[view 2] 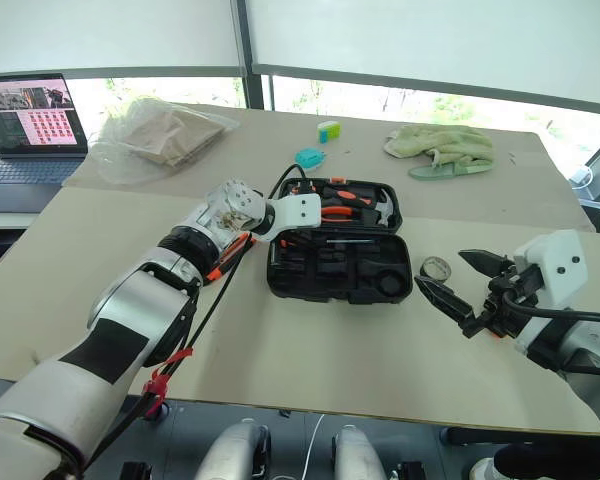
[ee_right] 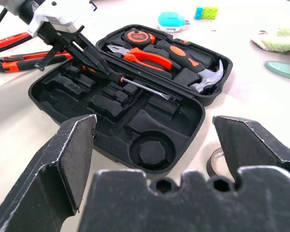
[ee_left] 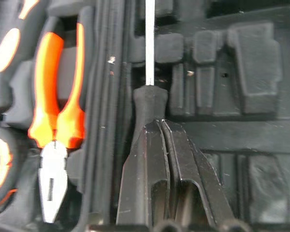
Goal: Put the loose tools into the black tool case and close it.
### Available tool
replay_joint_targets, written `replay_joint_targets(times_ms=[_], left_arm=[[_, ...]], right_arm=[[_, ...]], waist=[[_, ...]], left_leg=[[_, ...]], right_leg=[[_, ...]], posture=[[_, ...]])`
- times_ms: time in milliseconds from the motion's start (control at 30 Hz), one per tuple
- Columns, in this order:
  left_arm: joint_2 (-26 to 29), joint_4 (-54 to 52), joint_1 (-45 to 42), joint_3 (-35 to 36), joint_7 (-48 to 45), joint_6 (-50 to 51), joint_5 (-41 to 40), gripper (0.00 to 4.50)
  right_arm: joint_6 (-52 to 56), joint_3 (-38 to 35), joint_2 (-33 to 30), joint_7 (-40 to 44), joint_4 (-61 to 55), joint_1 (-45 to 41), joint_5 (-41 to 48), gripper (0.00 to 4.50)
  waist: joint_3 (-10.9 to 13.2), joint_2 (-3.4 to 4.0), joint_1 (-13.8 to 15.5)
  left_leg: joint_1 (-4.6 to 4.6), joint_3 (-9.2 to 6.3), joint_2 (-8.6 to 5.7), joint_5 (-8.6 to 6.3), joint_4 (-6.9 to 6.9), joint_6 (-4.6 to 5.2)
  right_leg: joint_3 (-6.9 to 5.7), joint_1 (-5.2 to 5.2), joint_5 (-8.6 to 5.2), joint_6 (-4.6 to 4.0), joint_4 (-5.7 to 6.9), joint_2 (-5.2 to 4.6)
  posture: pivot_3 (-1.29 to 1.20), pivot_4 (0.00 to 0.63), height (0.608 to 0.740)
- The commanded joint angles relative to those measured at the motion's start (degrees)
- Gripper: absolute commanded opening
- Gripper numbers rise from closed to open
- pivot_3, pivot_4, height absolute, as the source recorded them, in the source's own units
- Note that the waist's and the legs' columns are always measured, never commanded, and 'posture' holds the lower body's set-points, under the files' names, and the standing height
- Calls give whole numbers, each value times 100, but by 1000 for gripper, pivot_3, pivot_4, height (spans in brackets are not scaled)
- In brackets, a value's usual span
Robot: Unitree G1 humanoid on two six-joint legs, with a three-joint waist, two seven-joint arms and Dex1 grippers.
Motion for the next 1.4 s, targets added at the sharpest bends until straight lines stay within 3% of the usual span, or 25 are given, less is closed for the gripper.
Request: replay_joint_targets(times_ms=[33, 1200, 1400], left_arm=[[-86, 58, -114, -26, 145, -96, 85, 118], [-313, 461, 177, -363, 1110, -23, 723, 118], [-148, 341, -29, 349, 545, 217, -6, 118]], right_arm=[[-119, -108, 30, -46, -124, -14, 12, 4500], [-112, 64, 295, -239, -50, -69, 68, 4500], [-77, 90, 262, -239, 26, -155, 52, 4500]], waist=[[0, 0, -2], [-1, 1, -5], [0, 0, -24]], left_leg=[[0, 0, 0, 0, 0, 0], [87, -8, -3, 1, 3, 2], [124, -8, -2, 1, 2, 2]], right_leg=[[0, 0, 0, 0, 0, 0], [-2, 103, 1, 4, -7, 0], [-2, 142, 0, 5, -12, 0]], posture=[[0, 150, 740], [0, 150, 740], [0, 150, 740]])
